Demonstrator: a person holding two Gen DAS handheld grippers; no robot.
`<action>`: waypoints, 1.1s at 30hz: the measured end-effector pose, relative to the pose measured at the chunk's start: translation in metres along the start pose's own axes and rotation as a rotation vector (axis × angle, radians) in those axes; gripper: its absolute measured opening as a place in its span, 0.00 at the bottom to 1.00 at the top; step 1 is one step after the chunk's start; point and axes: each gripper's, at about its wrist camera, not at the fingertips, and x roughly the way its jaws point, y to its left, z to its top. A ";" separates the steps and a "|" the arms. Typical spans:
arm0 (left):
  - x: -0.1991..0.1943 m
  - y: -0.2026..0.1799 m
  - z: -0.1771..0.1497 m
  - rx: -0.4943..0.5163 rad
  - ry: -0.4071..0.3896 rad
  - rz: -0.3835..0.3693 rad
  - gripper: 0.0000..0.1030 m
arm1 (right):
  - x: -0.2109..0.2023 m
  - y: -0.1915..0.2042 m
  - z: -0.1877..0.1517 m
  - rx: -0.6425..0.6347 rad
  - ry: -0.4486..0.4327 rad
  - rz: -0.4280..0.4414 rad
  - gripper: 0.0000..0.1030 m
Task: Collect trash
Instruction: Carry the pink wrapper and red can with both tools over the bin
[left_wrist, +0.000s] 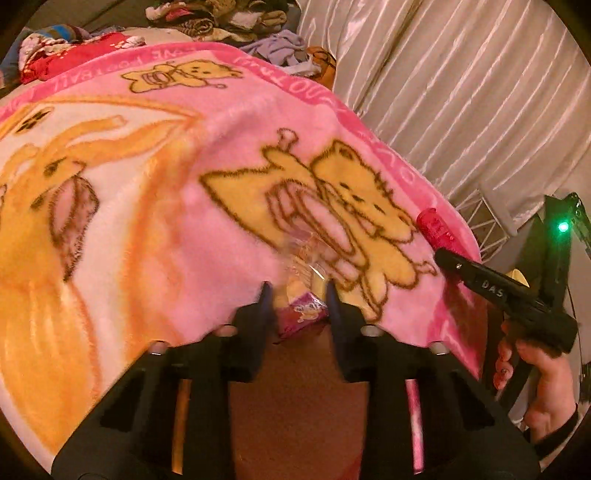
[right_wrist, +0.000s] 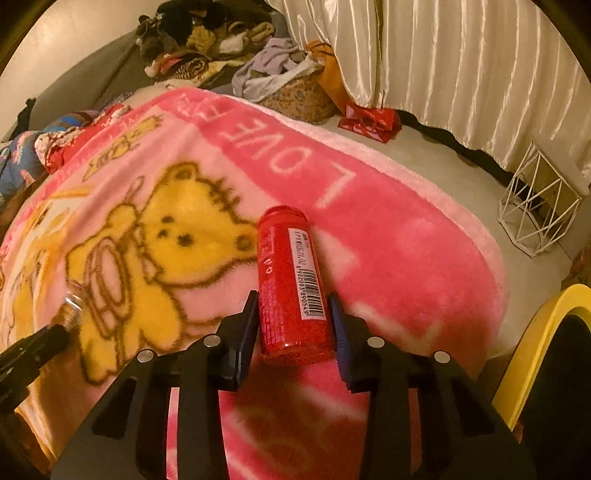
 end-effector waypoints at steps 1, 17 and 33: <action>0.000 -0.001 0.000 0.003 0.001 -0.005 0.20 | -0.007 -0.001 -0.003 0.009 -0.013 0.014 0.33; -0.026 -0.071 0.001 0.141 -0.071 -0.145 0.17 | -0.094 -0.024 -0.031 0.111 -0.190 0.107 0.32; -0.038 -0.151 -0.014 0.296 -0.077 -0.246 0.17 | -0.150 -0.086 -0.062 0.253 -0.273 0.055 0.32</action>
